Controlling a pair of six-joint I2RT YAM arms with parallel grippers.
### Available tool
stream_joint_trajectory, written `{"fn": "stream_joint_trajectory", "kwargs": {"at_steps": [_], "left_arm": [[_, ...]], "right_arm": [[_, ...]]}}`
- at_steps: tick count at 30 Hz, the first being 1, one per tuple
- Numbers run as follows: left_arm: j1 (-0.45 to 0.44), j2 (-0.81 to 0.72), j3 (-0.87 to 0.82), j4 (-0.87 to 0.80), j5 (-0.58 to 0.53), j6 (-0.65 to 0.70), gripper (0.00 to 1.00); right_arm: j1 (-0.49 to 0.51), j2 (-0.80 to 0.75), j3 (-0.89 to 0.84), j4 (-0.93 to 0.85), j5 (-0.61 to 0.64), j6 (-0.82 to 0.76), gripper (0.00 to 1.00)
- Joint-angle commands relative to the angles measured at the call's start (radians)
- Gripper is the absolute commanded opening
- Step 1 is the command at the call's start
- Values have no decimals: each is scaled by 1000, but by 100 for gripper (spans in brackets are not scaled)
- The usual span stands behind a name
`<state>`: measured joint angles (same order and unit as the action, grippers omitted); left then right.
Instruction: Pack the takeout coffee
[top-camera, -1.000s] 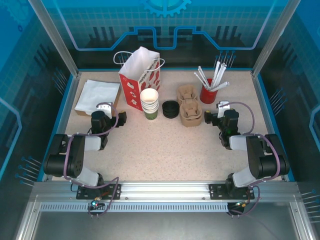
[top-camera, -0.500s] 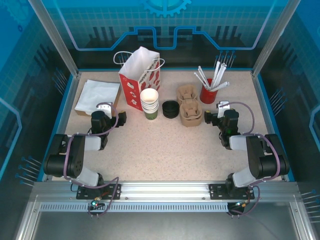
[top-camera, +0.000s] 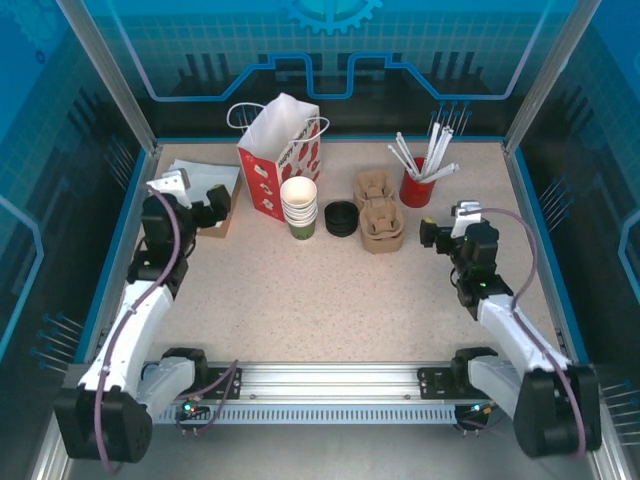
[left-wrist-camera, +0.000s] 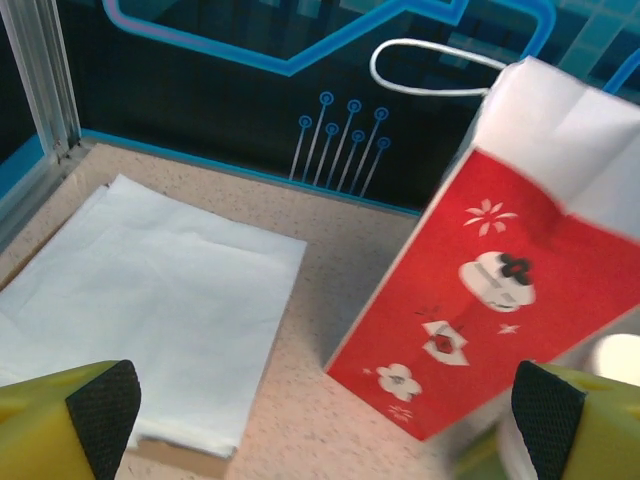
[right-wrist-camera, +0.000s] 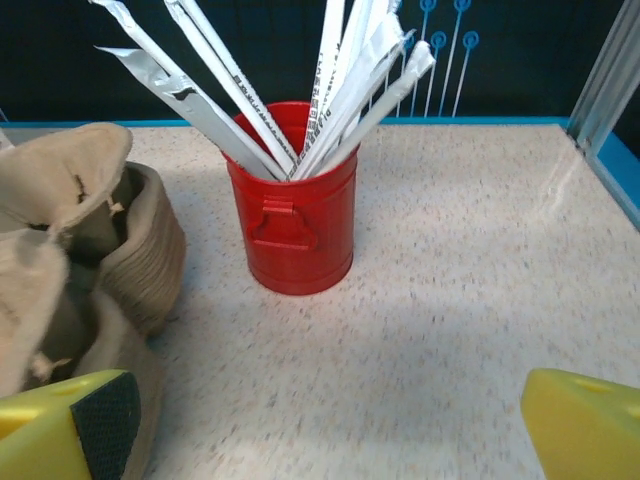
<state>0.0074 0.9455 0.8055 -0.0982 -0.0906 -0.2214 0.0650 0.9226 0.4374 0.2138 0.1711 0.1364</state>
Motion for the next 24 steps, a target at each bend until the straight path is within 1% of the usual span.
{"fn": "stream_joint_trajectory", "kwargs": {"at_steps": [1, 3, 5, 7, 10, 15, 20, 22, 24], "left_arm": [[3, -4, 132, -392, 115, -98, 99], [2, 7, 218, -488, 186, -94, 98], [0, 21, 311, -571, 235, -91, 95], [-7, 41, 403, -649, 264, -86, 93], [-33, 85, 541, -740, 292, -69, 90], [-84, 197, 730, -869, 268, -52, 87], [-99, 308, 862, -918, 208, 6, 87], [-99, 375, 934, -946, 163, 43, 87], [-99, 442, 1011, -973, 147, 70, 88]], "right_arm": [[30, -125, 79, -363, -39, 156, 100], [45, -174, 143, -517, -65, 226, 100], [54, -194, 217, -640, -111, 262, 100], [66, -192, 296, -745, -171, 263, 100], [85, -172, 388, -859, -212, 290, 100], [105, -146, 436, -891, -317, 333, 100], [140, -91, 487, -904, -336, 345, 100], [157, -64, 498, -910, -333, 339, 100], [174, -42, 503, -910, -327, 339, 100]]}}
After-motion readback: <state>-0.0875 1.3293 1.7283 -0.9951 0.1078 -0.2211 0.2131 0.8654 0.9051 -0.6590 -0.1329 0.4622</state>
